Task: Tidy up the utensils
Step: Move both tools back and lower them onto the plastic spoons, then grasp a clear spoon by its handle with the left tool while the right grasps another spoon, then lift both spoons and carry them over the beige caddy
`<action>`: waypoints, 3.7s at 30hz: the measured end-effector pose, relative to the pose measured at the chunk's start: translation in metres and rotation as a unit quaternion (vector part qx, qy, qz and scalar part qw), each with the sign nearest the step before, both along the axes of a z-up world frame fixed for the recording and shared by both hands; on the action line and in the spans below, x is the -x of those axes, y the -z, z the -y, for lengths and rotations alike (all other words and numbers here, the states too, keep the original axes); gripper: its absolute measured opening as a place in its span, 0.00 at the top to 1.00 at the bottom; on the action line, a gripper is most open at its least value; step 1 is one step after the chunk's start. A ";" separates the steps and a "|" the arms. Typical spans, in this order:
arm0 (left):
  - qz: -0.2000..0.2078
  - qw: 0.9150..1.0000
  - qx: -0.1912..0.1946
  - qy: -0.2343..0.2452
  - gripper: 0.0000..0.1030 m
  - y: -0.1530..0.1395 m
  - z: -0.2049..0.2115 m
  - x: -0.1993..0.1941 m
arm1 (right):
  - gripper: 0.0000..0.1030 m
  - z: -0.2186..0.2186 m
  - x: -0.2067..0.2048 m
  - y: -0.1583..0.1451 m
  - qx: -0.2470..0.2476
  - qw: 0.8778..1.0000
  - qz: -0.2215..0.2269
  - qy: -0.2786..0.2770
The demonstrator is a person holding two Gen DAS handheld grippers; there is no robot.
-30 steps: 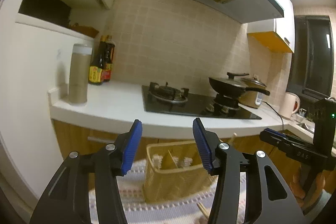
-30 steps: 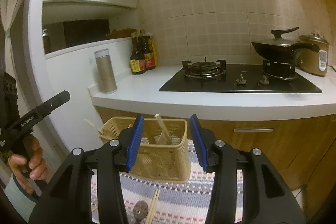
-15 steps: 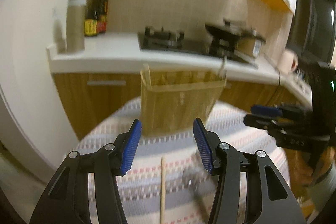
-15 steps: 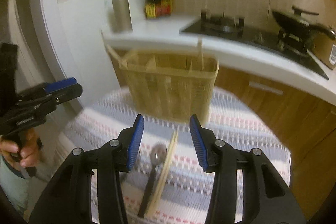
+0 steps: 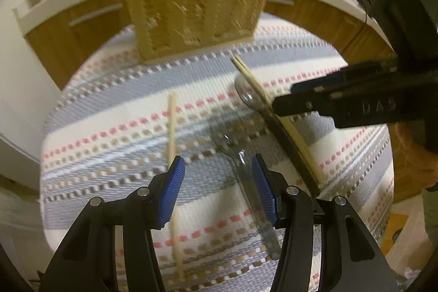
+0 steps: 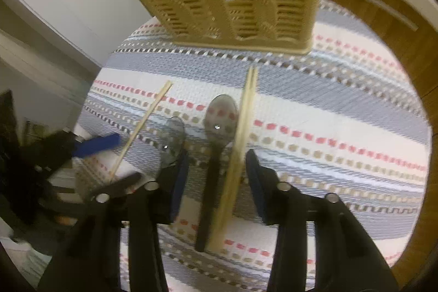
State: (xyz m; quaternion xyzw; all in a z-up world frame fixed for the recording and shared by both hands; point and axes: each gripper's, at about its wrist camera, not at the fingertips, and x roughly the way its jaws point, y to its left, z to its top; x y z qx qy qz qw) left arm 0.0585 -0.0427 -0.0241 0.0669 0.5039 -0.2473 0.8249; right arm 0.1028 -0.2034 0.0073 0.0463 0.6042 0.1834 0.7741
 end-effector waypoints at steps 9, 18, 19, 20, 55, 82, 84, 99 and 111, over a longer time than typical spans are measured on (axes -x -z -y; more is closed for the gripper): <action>-0.033 0.999 -0.007 -0.002 0.63 0.021 0.010 -0.012 | 0.75 -0.007 -0.008 0.021 -0.011 0.999 -0.030 0.003; -0.022 0.999 -0.033 -0.001 0.69 0.024 0.027 -0.015 | 0.79 -0.027 -0.012 0.033 0.004 1.000 -0.030 -0.002; -0.020 0.999 -0.039 -0.001 0.69 0.025 0.028 -0.015 | 0.79 -0.031 -0.011 0.033 0.011 1.000 -0.026 -0.005; -0.016 0.999 -0.044 -0.001 0.70 0.026 0.030 -0.014 | 0.81 -0.034 -0.011 0.033 0.016 1.000 -0.023 -0.007; 0.149 0.983 0.090 -0.054 0.90 -0.083 -0.036 0.023 | 0.91 -0.006 0.052 -0.056 -0.051 0.987 0.147 -0.042; 0.384 0.875 0.268 -0.126 0.90 -0.212 -0.040 -0.061 | 0.91 0.035 -0.003 -0.221 -0.098 0.883 0.455 0.053; 0.381 0.875 0.271 -0.128 0.90 -0.207 -0.039 -0.078 | 0.91 0.038 -0.013 -0.221 -0.080 0.877 0.469 0.066; 0.366 0.882 0.259 -0.141 0.90 -0.143 -0.032 -0.144 | 0.91 0.055 -0.086 -0.144 -0.027 0.892 0.439 0.100; 0.365 0.890 0.231 -0.147 0.90 -0.118 -0.030 -0.151 | 0.91 0.053 -0.095 -0.118 -0.018 0.897 0.431 0.097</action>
